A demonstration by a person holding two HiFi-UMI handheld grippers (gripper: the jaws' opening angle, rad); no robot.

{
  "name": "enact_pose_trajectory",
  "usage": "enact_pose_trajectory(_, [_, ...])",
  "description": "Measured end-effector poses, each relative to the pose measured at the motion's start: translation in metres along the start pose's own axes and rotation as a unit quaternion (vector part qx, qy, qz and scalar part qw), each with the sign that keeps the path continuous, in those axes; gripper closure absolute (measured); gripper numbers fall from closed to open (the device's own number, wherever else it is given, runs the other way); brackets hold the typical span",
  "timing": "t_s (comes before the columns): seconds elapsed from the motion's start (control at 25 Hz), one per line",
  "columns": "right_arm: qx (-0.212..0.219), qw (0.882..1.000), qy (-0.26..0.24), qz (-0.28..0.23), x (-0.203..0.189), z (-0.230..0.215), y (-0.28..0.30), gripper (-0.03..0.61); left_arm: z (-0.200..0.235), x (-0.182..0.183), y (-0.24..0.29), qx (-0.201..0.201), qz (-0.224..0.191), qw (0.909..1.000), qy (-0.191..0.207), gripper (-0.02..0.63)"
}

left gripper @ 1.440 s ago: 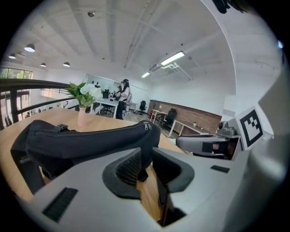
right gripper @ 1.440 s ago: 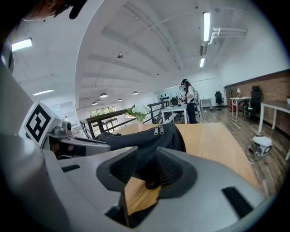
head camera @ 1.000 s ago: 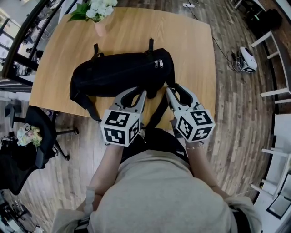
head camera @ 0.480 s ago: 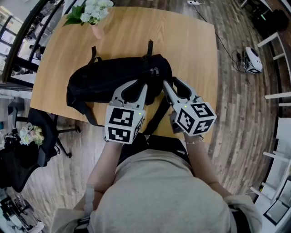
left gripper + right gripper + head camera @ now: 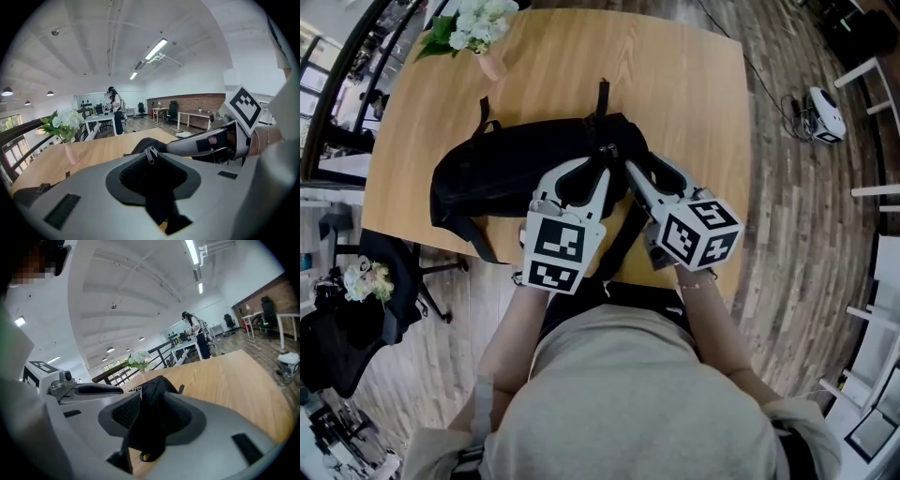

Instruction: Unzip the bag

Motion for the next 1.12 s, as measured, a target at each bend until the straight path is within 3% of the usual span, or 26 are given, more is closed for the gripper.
enact_pose_trajectory(0.28, [0.008,1.000,0.014,-0.008,-0.002,-0.004,0.003,0.432,-0.010,0.002,0.007,-0.002,0.001,0.9977,0.068,0.526])
enact_pose_trajectory(0.4, [0.010,1.000,0.014,-0.011,-0.002,-0.003,0.003,0.486,-0.016,0.002,0.010,-0.003,0.003,0.9954,0.095,0.526])
enact_pose_trajectory(0.72, [0.024,0.999,0.030,-0.008,-0.003,-0.005,0.004,0.512,-0.022,-0.001,0.020,0.031,0.018,0.9787,0.202,0.525])
enact_pose_trajectory(1.12, [0.029,0.999,0.036,-0.010,-0.002,-0.003,0.002,0.514,-0.026,-0.007,0.027,0.047,0.032,0.9664,0.250,0.523])
Point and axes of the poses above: the fingertips, and each gripper's own axes: y forward along the fingers, z to its left, x out of its top, the point moved 10 cm from there along -y, backward along the fingers, and after that the axes turned 5 degrees about x, right-handed, at the moved point
